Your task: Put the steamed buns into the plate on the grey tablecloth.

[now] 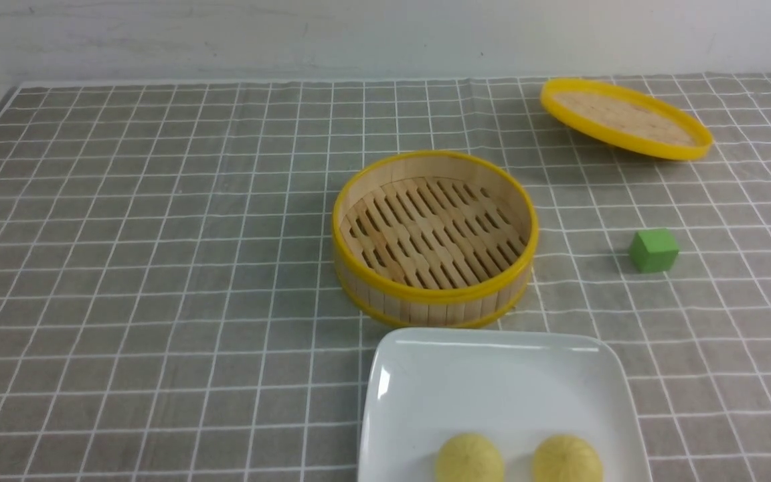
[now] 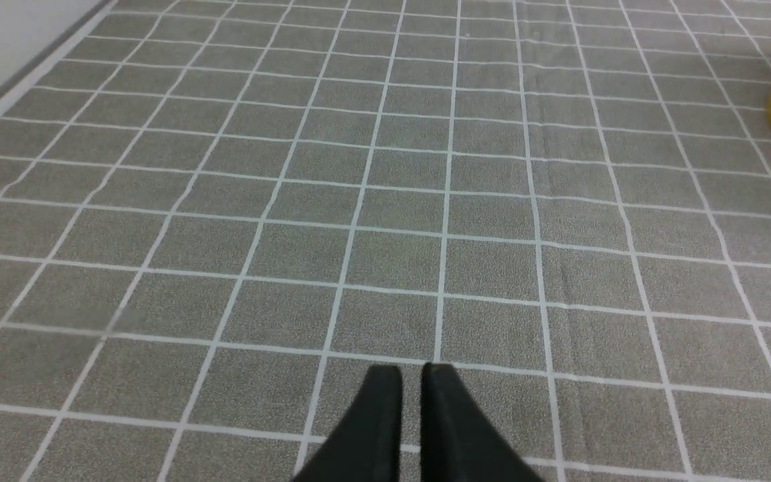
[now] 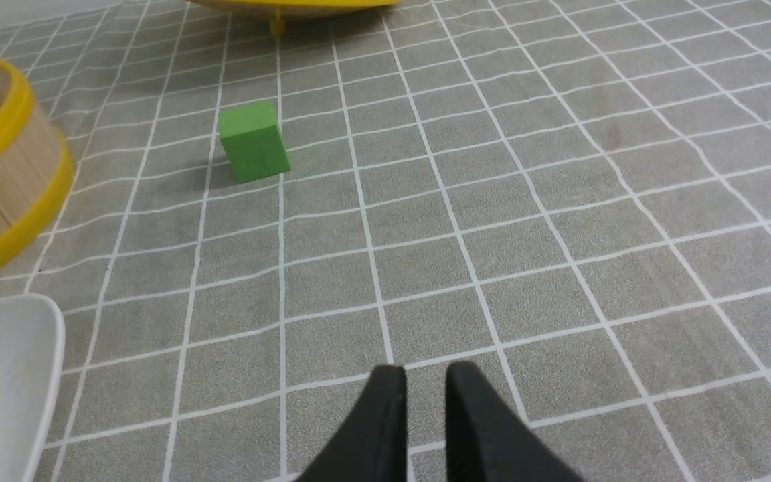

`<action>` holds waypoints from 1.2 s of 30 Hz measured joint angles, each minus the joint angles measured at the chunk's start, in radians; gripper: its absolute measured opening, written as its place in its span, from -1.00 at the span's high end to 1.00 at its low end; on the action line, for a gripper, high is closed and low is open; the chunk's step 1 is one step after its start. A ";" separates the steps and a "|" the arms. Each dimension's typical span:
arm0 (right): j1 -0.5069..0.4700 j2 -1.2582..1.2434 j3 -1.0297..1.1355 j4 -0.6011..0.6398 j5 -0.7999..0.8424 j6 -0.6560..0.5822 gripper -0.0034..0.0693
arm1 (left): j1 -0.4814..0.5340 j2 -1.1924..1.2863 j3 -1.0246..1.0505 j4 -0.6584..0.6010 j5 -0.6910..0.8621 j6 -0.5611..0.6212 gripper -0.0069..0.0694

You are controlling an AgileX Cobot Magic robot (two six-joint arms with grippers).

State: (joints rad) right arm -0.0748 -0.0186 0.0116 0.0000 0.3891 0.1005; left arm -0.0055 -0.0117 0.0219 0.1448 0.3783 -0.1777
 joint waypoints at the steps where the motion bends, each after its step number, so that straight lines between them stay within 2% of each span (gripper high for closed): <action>1: 0.000 0.000 0.000 0.000 0.000 0.000 0.59 | 0.000 0.000 0.000 0.000 0.000 0.000 0.63; 29: 0.000 0.000 0.000 0.000 0.000 0.000 0.52 | 0.002 0.000 0.000 0.000 0.000 0.000 0.56; 36: 0.000 0.000 0.000 0.000 0.000 0.000 0.51 | 0.077 0.000 0.000 0.000 0.000 0.000 0.55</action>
State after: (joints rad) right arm -0.0748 -0.0186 0.0116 0.0000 0.3891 0.1005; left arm 0.0714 -0.0120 0.0219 0.1448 0.3783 -0.1777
